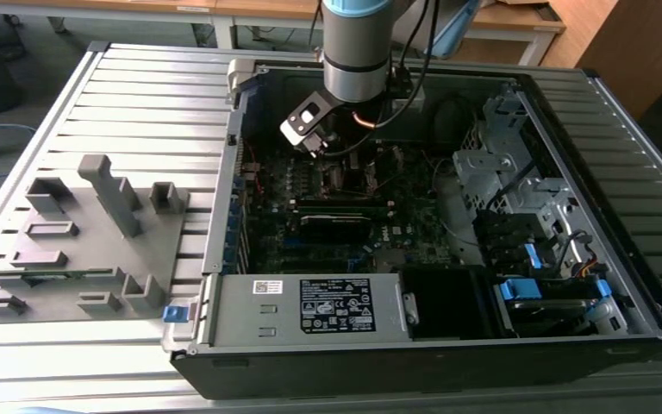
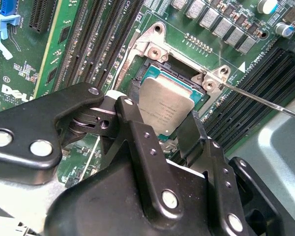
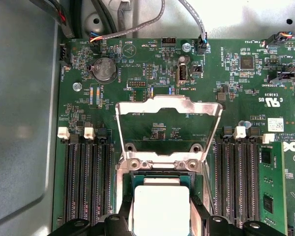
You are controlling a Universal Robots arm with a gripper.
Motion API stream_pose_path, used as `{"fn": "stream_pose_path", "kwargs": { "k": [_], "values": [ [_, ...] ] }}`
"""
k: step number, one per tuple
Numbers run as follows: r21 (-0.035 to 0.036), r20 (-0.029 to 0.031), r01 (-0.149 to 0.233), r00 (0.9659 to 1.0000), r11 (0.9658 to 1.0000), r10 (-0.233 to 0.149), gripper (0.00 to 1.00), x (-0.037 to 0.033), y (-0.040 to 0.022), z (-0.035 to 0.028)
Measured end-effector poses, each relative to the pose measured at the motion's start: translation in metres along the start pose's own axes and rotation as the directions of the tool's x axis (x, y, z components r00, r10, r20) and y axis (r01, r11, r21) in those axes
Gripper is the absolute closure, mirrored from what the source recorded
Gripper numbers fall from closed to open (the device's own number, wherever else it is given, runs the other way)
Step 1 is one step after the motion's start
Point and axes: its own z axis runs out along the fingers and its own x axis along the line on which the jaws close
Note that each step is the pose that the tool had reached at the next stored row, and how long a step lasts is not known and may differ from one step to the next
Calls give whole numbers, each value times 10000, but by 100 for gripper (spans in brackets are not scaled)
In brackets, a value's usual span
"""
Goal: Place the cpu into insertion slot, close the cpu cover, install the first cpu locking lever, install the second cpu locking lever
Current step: 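Place the cpu into insertion slot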
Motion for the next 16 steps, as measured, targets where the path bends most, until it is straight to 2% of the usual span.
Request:
{"fn": "stream_pose_path", "kwargs": {
  "k": [16],
  "values": [
    [0,0,0,10000,10000,0,46,0,0,2]
  ]
}}
